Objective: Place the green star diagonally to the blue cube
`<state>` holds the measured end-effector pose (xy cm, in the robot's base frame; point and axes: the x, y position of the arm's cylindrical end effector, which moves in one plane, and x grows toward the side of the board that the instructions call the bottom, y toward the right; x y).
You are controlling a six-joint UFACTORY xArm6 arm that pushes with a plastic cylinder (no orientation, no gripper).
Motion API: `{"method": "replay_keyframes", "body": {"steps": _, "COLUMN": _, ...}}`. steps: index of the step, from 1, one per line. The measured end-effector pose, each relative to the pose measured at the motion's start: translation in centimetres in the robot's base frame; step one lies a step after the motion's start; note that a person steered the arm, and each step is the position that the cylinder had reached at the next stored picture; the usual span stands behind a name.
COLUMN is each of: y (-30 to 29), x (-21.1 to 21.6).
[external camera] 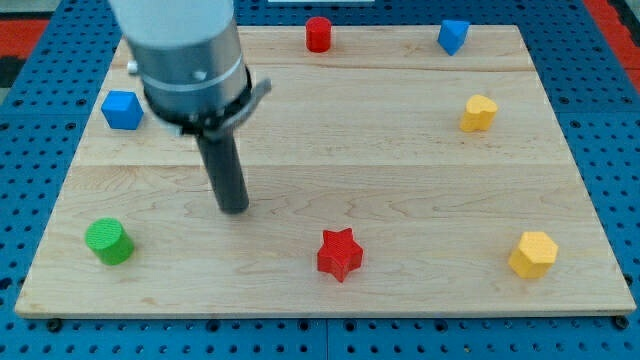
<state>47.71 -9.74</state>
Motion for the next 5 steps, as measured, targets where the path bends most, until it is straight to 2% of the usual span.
{"method": "replay_keyframes", "body": {"steps": 3, "y": -0.1, "x": -20.0}}
{"method": "replay_keyframes", "body": {"steps": 4, "y": -1.8, "x": -25.9}}
{"method": "replay_keyframes", "body": {"steps": 5, "y": -3.2, "x": -28.5}}
